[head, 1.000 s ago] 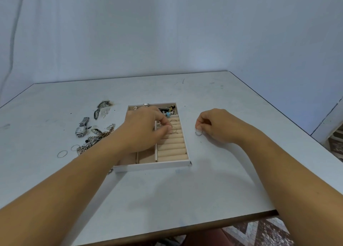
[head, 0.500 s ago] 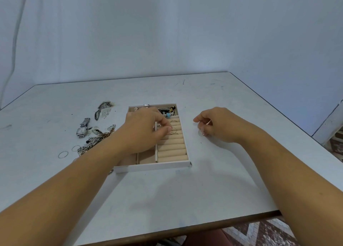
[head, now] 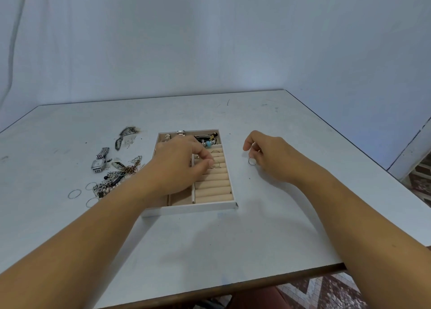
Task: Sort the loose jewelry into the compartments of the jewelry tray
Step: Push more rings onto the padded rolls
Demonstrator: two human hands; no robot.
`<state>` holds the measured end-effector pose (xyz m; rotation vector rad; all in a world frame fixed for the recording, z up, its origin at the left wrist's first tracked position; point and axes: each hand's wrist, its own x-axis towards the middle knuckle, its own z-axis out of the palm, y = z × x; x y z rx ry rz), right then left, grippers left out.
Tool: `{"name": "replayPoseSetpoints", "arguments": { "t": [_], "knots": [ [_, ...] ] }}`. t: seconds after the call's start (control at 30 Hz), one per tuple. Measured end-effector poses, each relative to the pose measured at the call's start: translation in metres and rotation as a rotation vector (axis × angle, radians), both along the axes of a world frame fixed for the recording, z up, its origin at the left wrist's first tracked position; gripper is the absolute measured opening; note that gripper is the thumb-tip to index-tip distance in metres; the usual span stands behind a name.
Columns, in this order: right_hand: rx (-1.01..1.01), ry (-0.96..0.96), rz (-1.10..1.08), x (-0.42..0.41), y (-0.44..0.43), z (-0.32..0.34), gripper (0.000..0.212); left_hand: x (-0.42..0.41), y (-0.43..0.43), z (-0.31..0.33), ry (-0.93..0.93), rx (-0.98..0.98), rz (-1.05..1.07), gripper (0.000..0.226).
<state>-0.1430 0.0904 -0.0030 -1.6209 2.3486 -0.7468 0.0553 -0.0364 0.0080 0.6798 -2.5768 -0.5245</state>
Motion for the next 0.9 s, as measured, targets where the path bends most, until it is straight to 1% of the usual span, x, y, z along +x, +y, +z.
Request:
{"name": "replayPoseSetpoints", "arguments": {
  "t": [0.07,0.13,0.23,0.33,0.4,0.5,0.6,0.67,0.77,0.83,0.9],
  "knots": [
    [0.038,0.077,-0.001,-0.001,-0.003,-0.005,0.035,0.000,0.000,-0.001,0.007,-0.003,0.005,0.009],
    [0.078,0.134,-0.005,0.000,-0.005,-0.006,0.036,0.001,-0.002,-0.001,0.025,0.007,0.010,0.008],
    [0.148,0.166,-0.015,0.004,-0.007,0.000,0.027,0.002,-0.003,0.000,0.041,0.029,0.018,0.009],
    [0.210,0.221,-0.019,0.006,-0.010,0.007,0.026,0.003,-0.003,0.000,0.055,0.033,0.012,0.008],
    [0.169,0.186,-0.035,0.005,-0.009,0.010,0.025,0.003,-0.003,-0.001,0.062,0.028,0.008,0.007],
    [0.020,0.093,-0.064,0.003,-0.004,0.012,0.021,0.003,-0.003,-0.002,0.068,0.022,0.011,0.006],
    [-0.055,0.126,-0.049,0.005,0.000,0.016,0.019,0.003,-0.003,-0.002,0.073,0.015,0.007,0.007],
    [-0.025,0.173,-0.046,0.006,0.000,0.016,0.022,0.003,-0.004,-0.002,0.074,0.011,0.003,0.009],
    [0.102,0.337,-0.043,0.003,0.000,0.012,0.030,0.004,-0.004,-0.003,0.080,0.009,0.001,0.010],
    [0.130,0.367,-0.050,0.002,0.000,0.012,0.032,0.005,-0.004,-0.003,0.090,0.011,-0.004,0.009],
    [0.142,0.357,-0.036,0.003,0.000,0.014,0.026,0.005,-0.004,-0.004,0.097,0.016,-0.002,0.008]
  ]
}}
